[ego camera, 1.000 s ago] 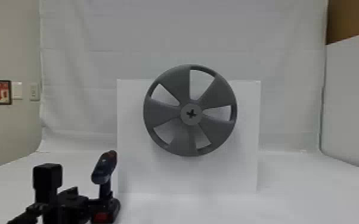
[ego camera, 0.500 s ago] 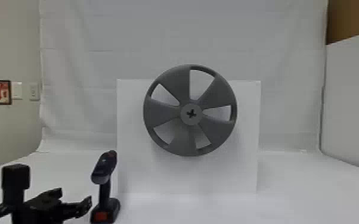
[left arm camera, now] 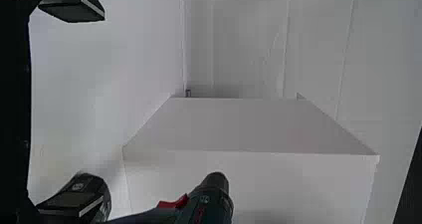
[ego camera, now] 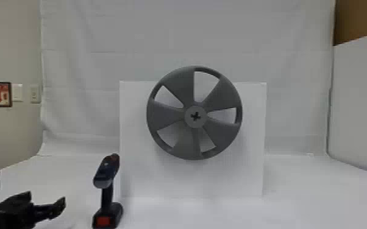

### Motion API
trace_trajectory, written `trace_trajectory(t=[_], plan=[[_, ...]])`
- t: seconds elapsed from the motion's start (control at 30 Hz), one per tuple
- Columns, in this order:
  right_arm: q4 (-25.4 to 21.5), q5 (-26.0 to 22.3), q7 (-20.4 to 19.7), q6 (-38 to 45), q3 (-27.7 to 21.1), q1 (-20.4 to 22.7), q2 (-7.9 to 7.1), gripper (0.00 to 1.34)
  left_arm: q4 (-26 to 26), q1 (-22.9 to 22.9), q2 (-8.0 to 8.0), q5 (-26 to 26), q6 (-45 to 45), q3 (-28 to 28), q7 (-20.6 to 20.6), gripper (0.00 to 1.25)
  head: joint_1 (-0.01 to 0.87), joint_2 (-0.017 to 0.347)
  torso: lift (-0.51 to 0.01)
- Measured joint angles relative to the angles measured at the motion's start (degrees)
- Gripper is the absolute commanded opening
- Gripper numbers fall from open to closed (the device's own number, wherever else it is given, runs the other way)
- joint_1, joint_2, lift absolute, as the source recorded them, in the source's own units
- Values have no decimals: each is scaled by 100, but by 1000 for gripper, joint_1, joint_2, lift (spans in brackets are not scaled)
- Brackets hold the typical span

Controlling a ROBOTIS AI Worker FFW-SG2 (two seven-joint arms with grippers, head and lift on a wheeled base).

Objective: Grasp the drill and bring into the middle of wheel

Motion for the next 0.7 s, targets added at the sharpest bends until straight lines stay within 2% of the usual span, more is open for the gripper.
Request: trace_trajectory(t=[0.13, 0.3, 0.47, 0.7], plan=[[4, 9, 0, 0, 9, 0, 11, 1252, 11, 17, -13, 22, -114, 20, 531, 1220, 54, 31, -403], [13, 28, 0, 0, 18, 0, 28, 1252, 13, 41, -50, 54, -208, -37, 946, 1218, 54, 31, -403], [19, 34, 0, 0, 31, 6, 30, 1252, 13, 10, -89, 35, -224, -57, 1078, 1149, 54, 31, -403], [34, 35, 0, 0, 41, 20, 30, 1252, 13, 4, -104, -1, -223, -54, 1295, 1141, 54, 31, -403]])
